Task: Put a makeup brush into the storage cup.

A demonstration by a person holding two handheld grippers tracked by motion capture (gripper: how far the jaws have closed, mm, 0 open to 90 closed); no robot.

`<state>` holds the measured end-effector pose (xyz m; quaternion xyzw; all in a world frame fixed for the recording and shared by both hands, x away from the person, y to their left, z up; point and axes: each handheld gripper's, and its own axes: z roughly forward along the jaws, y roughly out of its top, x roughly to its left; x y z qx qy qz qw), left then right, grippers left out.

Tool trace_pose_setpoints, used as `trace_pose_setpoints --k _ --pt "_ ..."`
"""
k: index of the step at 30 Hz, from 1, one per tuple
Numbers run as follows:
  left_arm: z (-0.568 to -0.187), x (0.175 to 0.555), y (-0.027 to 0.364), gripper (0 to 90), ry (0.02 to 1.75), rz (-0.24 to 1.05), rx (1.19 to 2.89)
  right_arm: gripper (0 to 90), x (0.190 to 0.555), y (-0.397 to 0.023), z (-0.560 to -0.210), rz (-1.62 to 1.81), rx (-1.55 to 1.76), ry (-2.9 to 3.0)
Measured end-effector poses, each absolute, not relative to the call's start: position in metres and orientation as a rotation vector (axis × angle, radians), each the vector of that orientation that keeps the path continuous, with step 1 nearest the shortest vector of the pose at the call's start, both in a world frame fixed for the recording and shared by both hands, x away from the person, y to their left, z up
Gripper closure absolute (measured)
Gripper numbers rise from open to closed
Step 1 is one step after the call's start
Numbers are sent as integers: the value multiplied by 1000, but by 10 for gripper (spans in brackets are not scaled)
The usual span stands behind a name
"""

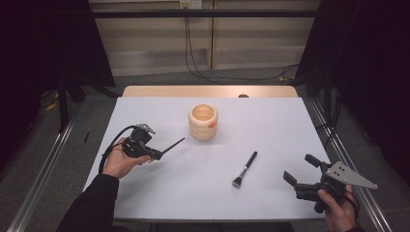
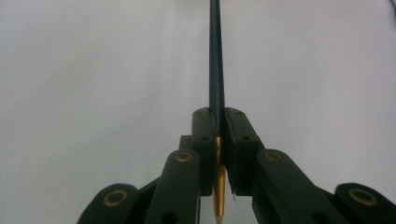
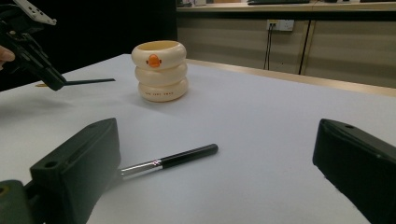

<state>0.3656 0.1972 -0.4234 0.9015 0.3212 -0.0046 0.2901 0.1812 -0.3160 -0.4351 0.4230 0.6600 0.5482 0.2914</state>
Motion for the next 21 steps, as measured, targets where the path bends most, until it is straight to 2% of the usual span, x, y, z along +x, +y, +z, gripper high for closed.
trace_pose_setpoints --k 8,14,21 --pt "-417 354 196 836 816 -9 2279 5 181 -316 -435 1463 1131 1755" --pt "-415 344 197 836 805 85 2171 4 181 -316 -435 1464 1131 1754" --pt "-410 338 199 836 798 137 2047 5 181 -315 -435 1464 1135 1750"
